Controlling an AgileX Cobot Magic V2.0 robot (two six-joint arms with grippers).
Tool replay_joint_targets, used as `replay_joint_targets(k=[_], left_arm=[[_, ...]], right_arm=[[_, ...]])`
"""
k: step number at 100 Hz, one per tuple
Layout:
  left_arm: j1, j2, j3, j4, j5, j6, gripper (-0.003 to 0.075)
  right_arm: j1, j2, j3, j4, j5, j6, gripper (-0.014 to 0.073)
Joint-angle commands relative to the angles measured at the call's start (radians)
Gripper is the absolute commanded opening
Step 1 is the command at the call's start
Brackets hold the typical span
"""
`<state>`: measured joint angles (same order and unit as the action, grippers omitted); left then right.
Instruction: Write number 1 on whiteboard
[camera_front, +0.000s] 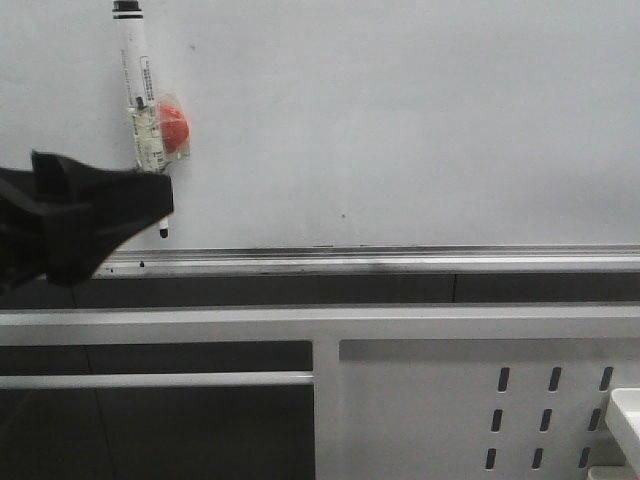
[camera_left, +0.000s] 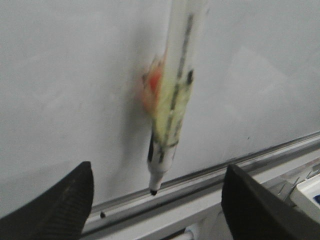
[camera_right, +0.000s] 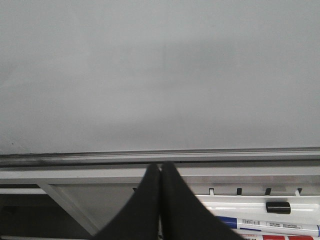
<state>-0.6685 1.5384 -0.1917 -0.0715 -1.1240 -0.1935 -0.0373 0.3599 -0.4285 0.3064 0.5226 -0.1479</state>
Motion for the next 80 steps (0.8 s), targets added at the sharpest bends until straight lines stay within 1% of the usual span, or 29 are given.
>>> replay_joint_targets(k=[1, 38, 63, 68, 70, 75, 77, 79, 80], left_arm=[[-0.009, 0.033, -0.028, -0.017, -0.237, -0.050, 0.0491], [-0.009, 0.052, -0.088, -0.012, -0.237, -0.056, 0.0489], [-0.009, 0.062, -0.118, -0.003, -0.237, -0.056, 0.0405], [-0.009, 0.063, -0.118, -0.003, -0.237, -0.056, 0.0368], [-0.009, 0.063, -0.118, -0.003, -0.237, -0.056, 0.0340], [-0.009, 0.063, -0.121, -0.003, -0.237, -0.056, 0.0249], [-0.009, 0.063, -0.123, -0.003, -0.237, -0.056, 0.0183], [-0.009, 0.063, -0.123, -0.003, -0.237, -0.056, 0.0148], [-0.009, 0.063, -0.123, -0.003, -0.237, -0.056, 0.0111]], right_arm=[[0.004, 0.017, -0.025, 0.010, -0.071, -0.009, -0.0069], [0.004, 0.017, -0.025, 0.010, -0.075, -0.009, -0.0069], [0.004, 0.017, -0.025, 0.010, -0.084, -0.009, -0.0069], [0.004, 0.017, -0.025, 0.010, -0.084, -0.009, -0.0069], [0.004, 0.017, -0.025, 0.010, -0.084, -0.009, -0.0069], [0.004, 0.017, -0.025, 0.010, -0.084, -0.009, -0.0069], [0.005, 0.017, -0.025, 0.010, -0.084, -0.009, -0.0069], [0.005, 0.017, -0.025, 0.010, -0.084, -0.009, -0.0069], [0.005, 0.017, -0.025, 0.010, -0.084, -0.009, -0.0069]])
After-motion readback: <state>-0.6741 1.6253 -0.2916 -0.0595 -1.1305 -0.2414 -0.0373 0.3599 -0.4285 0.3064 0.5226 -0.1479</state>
